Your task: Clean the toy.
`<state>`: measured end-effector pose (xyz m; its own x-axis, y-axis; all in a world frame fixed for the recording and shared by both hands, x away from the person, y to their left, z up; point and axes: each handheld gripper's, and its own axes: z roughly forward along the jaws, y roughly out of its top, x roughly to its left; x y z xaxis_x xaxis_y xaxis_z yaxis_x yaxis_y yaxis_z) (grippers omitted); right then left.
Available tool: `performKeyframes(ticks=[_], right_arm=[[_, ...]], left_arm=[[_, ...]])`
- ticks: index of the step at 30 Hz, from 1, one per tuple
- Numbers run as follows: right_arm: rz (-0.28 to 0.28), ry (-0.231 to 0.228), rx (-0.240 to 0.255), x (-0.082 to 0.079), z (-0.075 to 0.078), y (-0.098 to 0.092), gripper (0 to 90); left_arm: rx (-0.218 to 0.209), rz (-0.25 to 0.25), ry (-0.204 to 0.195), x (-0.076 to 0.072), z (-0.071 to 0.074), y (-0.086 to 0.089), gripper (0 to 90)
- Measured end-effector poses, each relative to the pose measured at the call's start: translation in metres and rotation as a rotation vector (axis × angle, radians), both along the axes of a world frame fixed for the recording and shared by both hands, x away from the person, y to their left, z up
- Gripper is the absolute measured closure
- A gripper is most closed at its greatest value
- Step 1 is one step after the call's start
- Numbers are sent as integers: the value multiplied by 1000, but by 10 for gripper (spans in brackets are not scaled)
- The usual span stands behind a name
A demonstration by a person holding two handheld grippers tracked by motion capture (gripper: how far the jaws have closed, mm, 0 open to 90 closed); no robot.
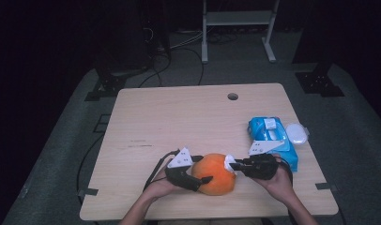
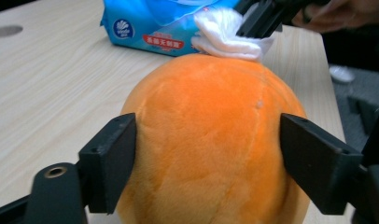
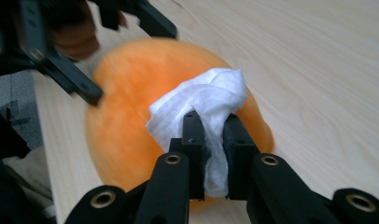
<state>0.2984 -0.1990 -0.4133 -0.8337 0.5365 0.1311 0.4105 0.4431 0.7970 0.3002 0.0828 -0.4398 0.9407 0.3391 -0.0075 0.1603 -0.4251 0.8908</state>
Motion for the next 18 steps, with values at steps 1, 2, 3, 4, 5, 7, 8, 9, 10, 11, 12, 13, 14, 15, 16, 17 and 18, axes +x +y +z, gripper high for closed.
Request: performKeyframes(ticks=[1, 2, 3, 4, 5, 7, 8, 9, 10, 11, 12, 13, 14, 15, 16, 17, 18], right_arm=[[20, -12, 8, -2, 3, 3, 807], [43, -18, 20, -5, 6, 7, 807], [59, -30, 14, -7, 8, 11, 806], [64, -47, -9, -8, 9, 14, 806], [67, -52, -24, -9, 9, 16, 807], [64, -49, -26, -8, 7, 13, 807], [57, -48, -33, -7, 6, 11, 807], [52, -43, -27, -5, 5, 7, 806], [45, -27, -15, -4, 4, 5, 806], [40, -26, -13, -4, 4, 4, 806], [38, -30, -18, -4, 5, 5, 806], [38, -30, -18, -4, 5, 5, 806], [49, -47, -19, -7, 9, 10, 806], [60, -58, -17, -9, 11, 13, 806], [73, -67, -18, -11, 12, 16, 806], [83, -73, -29, -12, 13, 18, 805], [83, -73, -29, -12, 13, 18, 805]], left_arm=[[2, -5, -11, -2, 1, -2, 224], [10, -11, -25, -3, 3, -4, 225], [21, -13, -35, -4, 3, -5, 224], [25, -15, -36, -4, 4, -4, 220], [25, -15, -36, -4, 4, -4, 204], [-5, 11, -4, 1, 5, 4, 164], [-13, 36, 15, 3, 5, 6, 134], [-23, 46, 41, 6, 3, 8, 113], [-35, 44, 67, 7, 1, 8, 125], [-41, 28, 74, 7, -1, 7, 179], [-41, 28, 74, 7, -1, 7, 220], [-30, 25, 49, 5, -1, 4, 220], [-10, 17, 22, 0, 3, -1, 246], [-6, 9, 17, -2, 5, -3, 247], [7, 3, 8, -3, 6, -4, 246], [12, -2, 7, -3, 7, -2, 240], [12, -2, 7, -3, 7, -2, 206]])
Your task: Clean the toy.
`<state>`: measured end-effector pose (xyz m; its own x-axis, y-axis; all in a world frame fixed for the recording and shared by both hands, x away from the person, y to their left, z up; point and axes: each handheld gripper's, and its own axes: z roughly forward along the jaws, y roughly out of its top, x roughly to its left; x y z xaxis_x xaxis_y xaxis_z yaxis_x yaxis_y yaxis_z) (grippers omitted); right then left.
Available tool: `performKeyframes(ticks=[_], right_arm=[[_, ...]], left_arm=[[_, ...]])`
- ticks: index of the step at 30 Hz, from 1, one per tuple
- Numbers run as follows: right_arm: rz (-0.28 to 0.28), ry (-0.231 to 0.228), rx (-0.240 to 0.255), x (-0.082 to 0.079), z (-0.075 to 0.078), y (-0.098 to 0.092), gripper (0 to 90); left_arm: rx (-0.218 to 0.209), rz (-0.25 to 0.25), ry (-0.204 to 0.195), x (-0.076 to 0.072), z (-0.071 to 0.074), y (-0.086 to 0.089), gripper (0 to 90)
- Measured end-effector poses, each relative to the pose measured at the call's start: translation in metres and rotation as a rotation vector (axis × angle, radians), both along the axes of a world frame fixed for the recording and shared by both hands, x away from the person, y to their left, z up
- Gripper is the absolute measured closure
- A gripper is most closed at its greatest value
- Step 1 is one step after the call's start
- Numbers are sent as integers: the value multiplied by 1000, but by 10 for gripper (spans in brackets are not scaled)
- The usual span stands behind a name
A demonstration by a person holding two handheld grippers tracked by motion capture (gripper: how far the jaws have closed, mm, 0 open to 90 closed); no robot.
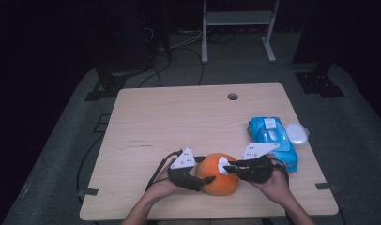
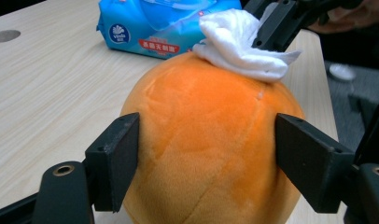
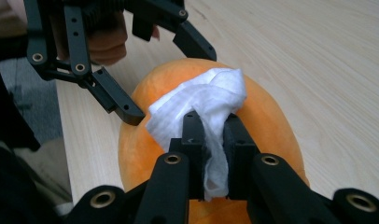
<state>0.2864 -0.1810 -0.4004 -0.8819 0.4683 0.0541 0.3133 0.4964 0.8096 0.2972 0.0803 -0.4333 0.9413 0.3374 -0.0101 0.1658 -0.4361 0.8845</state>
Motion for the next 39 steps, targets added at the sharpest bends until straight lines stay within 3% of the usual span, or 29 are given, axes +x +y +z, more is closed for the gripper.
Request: performKeyframes(ticks=[1, 4, 6, 7, 8, 10, 12, 15, 19, 20, 22, 24, 26, 30, 32, 34, 35, 36, 38, 39], right_arm=[[11, 14, -7, 2, -2, -2, 805], [3, 26, -13, 4, -4, -6, 804], [-5, 20, -16, 5, -3, -6, 804], [-5, 20, -16, 5, -3, -6, 804], [-11, 8, -14, 3, -2, -2, 805], [-15, -15, 1, 0, 0, 1, 805], [-14, -26, 14, -1, 4, 3, 806], [-11, -23, 3, 0, 4, -2, 805], [-7, -10, -36, 2, -3, -8, 805], [-13, 2, -36, 4, -6, -14, 805], [-28, 7, -26, 5, -5, -17, 805], [-36, 13, -7, 5, -4, -14, 806], [-41, -16, -5, 3, -1, -8, 808], [-27, -29, 44, 2, 7, -4, 809], [-27, -28, 15, 3, 3, -4, 809], [-22, -16, 11, 4, 0, -4, 809], [-19, -2, -13, 6, -5, -7, 809], [-19, -2, -21, 6, -6, -8, 809], [-20, 4, -26, 4, -7, -10, 809], [-24, 7, -23, 4, -7, -11, 809]], left_arm=[[-29, 8, 36, 4, -2, 4, 179], [-49, 38, 82, 11, -10, 7, 90], [-62, 32, 103, 11, -14, 5, 142], [-62, 32, 103, 11, -14, 5, 188], [-41, 46, 65, 7, -9, 2, 247], [-39, 58, 33, 3, -2, 1, 307], [-34, 70, 2, -1, 3, -1, 323], [-44, 53, 10, -1, 4, 0, 302], [-70, 67, 53, 5, 1, 4, 147], [-72, 88, 113, 11, -5, 5, 111], [-93, 76, 146, 12, -10, 5, 168], [-82, 82, 117, 9, -6, 3, 267], [-80, 85, 71, 5, 2, 3, 328], [-108, 83, 36, 1, 13, 4, 344], [-105, 56, 48, 1, 12, 5, 319], [-99, 73, 62, 4, 9, 6, 228], [-78, 119, 85, 9, 4, 7, 176], [-90, 128, 116, 12, 1, 8, 138], [-117, 124, 174, 15, -3, 9, 143], [-120, 102, 166, 13, -4, 8, 214]])
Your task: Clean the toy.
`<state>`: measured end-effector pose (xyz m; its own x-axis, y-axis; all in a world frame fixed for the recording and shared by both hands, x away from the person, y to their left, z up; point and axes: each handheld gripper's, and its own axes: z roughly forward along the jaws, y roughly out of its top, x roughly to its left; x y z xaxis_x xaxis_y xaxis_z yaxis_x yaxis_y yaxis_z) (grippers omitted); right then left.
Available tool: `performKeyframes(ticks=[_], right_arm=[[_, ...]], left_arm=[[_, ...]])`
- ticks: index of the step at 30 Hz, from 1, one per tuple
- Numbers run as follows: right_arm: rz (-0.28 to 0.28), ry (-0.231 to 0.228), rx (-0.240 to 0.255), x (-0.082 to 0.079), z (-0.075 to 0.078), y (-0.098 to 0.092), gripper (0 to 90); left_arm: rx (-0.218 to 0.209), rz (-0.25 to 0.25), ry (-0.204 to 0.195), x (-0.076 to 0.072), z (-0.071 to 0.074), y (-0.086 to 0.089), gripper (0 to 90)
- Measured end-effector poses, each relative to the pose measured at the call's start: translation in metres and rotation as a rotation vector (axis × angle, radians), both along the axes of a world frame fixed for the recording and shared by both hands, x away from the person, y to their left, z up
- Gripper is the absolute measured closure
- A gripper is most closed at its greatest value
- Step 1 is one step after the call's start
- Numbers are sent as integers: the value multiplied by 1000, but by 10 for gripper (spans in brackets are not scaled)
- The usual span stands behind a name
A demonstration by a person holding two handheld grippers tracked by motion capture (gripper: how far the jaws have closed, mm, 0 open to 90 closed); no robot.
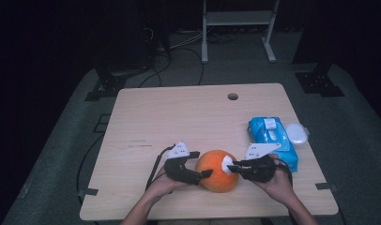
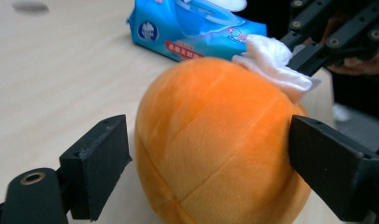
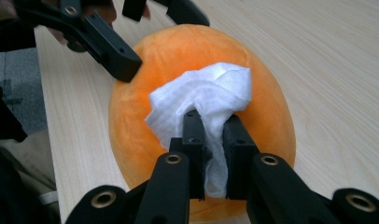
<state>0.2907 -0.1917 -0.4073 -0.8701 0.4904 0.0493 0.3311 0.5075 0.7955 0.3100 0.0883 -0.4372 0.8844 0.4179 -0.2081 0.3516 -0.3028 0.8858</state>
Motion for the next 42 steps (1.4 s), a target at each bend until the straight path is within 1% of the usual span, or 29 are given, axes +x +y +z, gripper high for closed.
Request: performKeyframes(ticks=[2, 4, 6, 7, 10, 11, 12, 14, 15, 16, 19, 20, 21, 22, 23, 24, 25, 27, 28, 29, 30, 31, 32, 34, 36, 37, 39, 41, 42], right_arm=[[-7, -8, 11, 0, 3, 1, 810], [-11, -33, 33, -1, 9, 3, 810], [4, -37, 60, -2, 15, 4, 810], [9, -46, 47, -3, 15, 5, 810], [10, -42, 19, -3, 12, 4, 810], [16, -16, 1, -2, 6, 1, 811], [12, -10, -12, -2, 3, 0, 811], [8, 3, -15, -1, 0, -2, 811], [9, 3, -11, -1, 1, -2, 811], [5, -2, -11, -1, 2, -1, 811], [-7, -42, 18, -4, 10, 3, 811], [-4, -47, 41, -4, 14, 4, 810], [-4, -47, 41, -4, 14, 4, 810], [5, -53, 55, -3, 18, 5, 810], [11, -54, 46, -4, 19, 4, 810], [12, -53, 40, -4, 18, 4, 810], [13, -46, 29, -4, 16, 2, 811], [8, -32, 5, -4, 11, -2, 812], [6, -21, 6, -3, 9, -4, 812], [5, -11, 6, -3, 7, -6, 812], [3, -7, 1, -2, 6, -7, 812], [2, -7, 0, -1, 6, -7, 812], [2, -4, 2, -1, 7, -6, 812], [2, -23, -9, -3, 10, -3, 812], [3, -44, -1, -6, 16, 0, 812], [4, -60, -9, -8, 19, 3, 812], [26, -86, 3, -13, 28, 10, 812], [47, -120, -18, -20, 36, 20, 812], [55, -135, -28, -24, 38, 25, 812]], left_arm=[[24, -5, -41, -5, 5, -3, 262], [25, -24, -77, -9, 12, -6, 287], [46, -39, -112, -14, 16, -9, 282], [46, -47, -119, -14, 16, -9, 264], [32, -42, -100, -11, 13, -7, 177], [40, -4, -66, -4, 8, -4, 129], [35, 4, -33, -1, 4, -2, 105], [4, 1, 35, 3, -2, -1, 107], [-3, -21, 37, 2, -3, -1, 152], [4, -22, 7, 0, -2, -3, 213], [15, -38, -46, -6, 6, -7, 281], [29, -54, -74, -11, 9, -10, 284], [29, -54, -74, -11, 9, -10, 281], [39, -61, -91, -13, 11, -12, 281], [50, -75, -109, -16, 14, -12, 264], [50, -75, -109, -16, 14, -12, 253], [31, -84, -114, -15, 14, -9, 235], [39, -54, -82, -9, 11, -7, 164], [46, -39, -56, -6, 7, -6, 112], [35, -33, -14, -3, 3, -6, 98], [22, -37, 28, 0, 0, -5, 99], [22, -37, 28, 0, 0, -5, 116], [14, -71, 37, -1, -2, -6, 185], [37, -77, -2, -5, 2, -8, 252], [47, -74, -46, -10, 7, -11, 283], [59, -79, -68, -13, 9, -14, 287], [92, -96, -136, -21, 13, -21, 292], [131, -110, -198, -29, 17, -28, 292], [139, -115, -213, -31, 18, -30, 292]])
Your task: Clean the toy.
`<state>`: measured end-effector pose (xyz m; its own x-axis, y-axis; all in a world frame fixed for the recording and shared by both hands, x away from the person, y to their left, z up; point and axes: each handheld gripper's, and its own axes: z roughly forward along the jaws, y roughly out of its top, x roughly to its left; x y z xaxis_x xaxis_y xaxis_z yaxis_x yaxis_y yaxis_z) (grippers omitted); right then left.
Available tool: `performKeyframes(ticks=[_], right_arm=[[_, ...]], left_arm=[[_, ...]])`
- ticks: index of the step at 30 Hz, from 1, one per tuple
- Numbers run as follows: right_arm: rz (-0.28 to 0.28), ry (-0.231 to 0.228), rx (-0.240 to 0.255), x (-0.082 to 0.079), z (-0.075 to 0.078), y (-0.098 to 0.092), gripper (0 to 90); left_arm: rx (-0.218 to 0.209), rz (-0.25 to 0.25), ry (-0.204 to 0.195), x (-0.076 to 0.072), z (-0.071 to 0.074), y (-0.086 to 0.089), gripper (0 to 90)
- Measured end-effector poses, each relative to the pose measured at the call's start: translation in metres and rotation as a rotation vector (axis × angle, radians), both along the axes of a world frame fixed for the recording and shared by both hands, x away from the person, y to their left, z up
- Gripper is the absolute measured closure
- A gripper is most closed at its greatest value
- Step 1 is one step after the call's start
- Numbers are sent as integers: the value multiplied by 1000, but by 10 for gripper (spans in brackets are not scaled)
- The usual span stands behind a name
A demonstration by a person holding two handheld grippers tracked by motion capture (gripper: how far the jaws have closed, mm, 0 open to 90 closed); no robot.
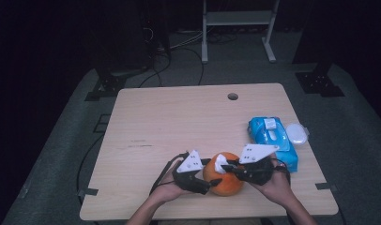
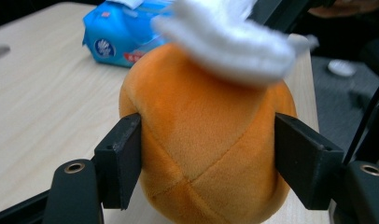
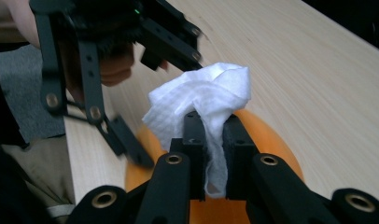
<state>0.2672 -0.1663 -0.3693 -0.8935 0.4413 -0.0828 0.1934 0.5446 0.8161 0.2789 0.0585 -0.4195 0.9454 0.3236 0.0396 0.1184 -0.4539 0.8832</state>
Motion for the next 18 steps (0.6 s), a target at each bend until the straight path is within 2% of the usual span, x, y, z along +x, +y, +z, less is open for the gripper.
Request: performKeyframes(ticks=[2, 3, 5, 6, 8, 9, 10, 11, 12, 14, 15, 16, 17, 18], right_arm=[[19, -36, -42, -4, 2, 6, 812], [17, -46, -63, -5, 2, 6, 812], [0, -28, -62, -1, 0, -2, 812], [-17, -11, -61, 2, -3, -7, 812], [-49, 26, -28, 9, -11, -20, 812], [-49, 26, -28, 9, -11, -20, 812], [-74, 70, 30, 15, -14, -33, 812], [-81, 82, 49, 16, -15, -38, 812], [-84, 93, 66, 17, -15, -39, 813], [-78, 95, 80, 16, -16, -33, 815], [-81, 82, 78, 16, -15, -30, 816], [-81, 82, 78, 16, -15, -30, 816], [-88, 51, 112, 12, -5, -27, 819], [-87, 36, 123, 11, 0, -26, 820]], left_arm=[[8, -5, -4, 0, -1, 1, 298], [-3, -5, 13, 2, -3, 3, 299], [-28, 8, 58, 6, -7, 6, 281], [-46, 21, 86, 9, -8, 7, 244], [-66, 54, 172, 17, -11, 9, 162], [-66, 54, 172, 17, -11, 9, 126], [-87, 53, 235, 20, -15, 8, 128], [-109, 36, 269, 21, -18, 7, 157], [-124, 25, 271, 20, -20, 5, 234], [-144, 28, 239, 17, -16, 4, 332], [-160, 24, 218, 16, -11, 6, 356], [-160, 24, 218, 16, -11, 6, 366], [-202, 27, 145, 15, 2, 14, 373], [-202, 27, 145, 15, 2, 14, 373]])
